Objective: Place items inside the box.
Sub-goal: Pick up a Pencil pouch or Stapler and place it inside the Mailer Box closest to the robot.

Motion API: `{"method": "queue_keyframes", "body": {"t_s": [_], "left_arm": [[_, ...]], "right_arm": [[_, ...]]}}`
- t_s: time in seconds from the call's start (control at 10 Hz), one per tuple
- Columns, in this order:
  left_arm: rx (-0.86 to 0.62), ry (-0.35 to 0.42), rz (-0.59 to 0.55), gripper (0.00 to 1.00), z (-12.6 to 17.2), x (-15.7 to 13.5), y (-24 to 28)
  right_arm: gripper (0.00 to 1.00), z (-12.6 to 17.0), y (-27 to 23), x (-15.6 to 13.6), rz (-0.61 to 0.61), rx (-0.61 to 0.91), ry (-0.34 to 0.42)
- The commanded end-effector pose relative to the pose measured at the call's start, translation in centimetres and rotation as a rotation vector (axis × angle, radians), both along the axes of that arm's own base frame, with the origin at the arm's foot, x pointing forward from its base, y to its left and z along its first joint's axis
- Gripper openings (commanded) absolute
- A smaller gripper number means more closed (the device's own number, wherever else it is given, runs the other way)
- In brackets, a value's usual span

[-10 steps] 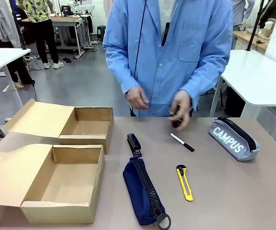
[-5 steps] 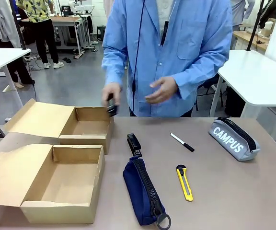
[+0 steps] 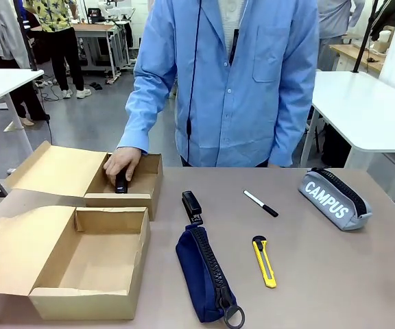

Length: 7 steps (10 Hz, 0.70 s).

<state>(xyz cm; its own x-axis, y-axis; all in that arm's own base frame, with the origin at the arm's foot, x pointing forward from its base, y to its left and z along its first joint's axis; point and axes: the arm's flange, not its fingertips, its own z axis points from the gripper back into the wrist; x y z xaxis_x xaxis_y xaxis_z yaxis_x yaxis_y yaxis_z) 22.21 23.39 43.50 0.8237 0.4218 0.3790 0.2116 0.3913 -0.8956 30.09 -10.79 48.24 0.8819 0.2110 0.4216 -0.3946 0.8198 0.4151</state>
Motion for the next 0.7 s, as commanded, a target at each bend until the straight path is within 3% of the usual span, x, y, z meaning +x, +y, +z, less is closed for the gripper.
{"method": "queue_keyframes", "body": {"t_s": [0.0,0.2,0.6], "left_arm": [[-0.007,-0.03,0.0,1.0,0.2,0.0,0.0],[-0.007,-0.03,0.0,1.0,0.2,0.0,0.0],[-0.007,-0.03,0.0,1.0,0.2,0.0,0.0]], "right_arm": [[1.0,-0.4,2.1,6.6,0.049,-0.18,0.106],[1.0,-0.8,3.6,14.3,0.071,-0.293,0.09],[1.0,-4.7,7.3,22.8,0.136,-0.502,0.071]]}}
